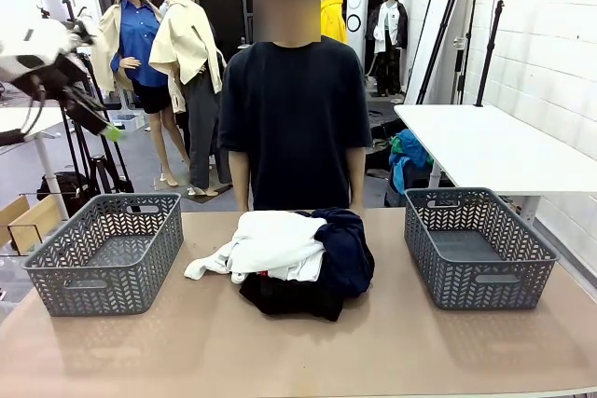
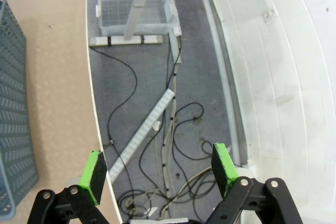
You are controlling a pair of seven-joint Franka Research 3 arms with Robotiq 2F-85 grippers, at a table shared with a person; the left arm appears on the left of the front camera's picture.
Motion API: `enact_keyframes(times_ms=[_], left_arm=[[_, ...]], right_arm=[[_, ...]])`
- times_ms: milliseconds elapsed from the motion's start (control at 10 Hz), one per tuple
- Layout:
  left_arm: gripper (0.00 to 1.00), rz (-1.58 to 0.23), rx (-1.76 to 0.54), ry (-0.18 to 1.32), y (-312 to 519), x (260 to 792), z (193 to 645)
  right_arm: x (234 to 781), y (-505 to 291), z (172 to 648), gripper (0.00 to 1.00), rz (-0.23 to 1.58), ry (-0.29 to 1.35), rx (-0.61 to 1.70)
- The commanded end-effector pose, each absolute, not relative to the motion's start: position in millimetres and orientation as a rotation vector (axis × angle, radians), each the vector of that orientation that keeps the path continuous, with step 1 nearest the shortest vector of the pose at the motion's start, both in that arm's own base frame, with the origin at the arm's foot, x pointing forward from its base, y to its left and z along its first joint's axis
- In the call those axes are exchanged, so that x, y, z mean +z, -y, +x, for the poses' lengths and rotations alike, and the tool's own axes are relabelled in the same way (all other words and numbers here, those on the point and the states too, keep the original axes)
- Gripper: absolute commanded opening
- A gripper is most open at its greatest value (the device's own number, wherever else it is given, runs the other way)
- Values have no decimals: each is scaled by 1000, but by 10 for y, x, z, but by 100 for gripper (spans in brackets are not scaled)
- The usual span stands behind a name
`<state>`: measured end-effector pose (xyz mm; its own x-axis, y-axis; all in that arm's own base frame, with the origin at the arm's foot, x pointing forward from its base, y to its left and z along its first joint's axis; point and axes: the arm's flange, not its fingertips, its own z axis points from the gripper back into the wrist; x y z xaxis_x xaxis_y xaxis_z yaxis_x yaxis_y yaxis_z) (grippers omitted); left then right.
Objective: Sort the tops and bottoms.
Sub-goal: Lift clothes from the center of the table with your left hand.
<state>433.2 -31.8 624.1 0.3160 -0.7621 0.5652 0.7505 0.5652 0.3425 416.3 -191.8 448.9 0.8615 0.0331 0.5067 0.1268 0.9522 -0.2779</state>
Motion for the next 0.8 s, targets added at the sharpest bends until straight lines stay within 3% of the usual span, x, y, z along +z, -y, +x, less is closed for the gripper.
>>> enact_keyframes(times_ms=[0,300,500,700], left_arm=[[100,-73,-1354,694,517,6068,4341],[100,-265,-1639,659,1397,5605,4243],[100,-376,-1728,541,1939,5207,4277],[100,-363,-1781,456,2434,4803,4367]], right_arm=[[4487,1918,4174,100,-312,529,-46],[4487,1918,4174,100,-312,529,-46],[4487,1918,4174,100,-312,529,-46],[4487,1918,4174,100,-312,529,-46]])
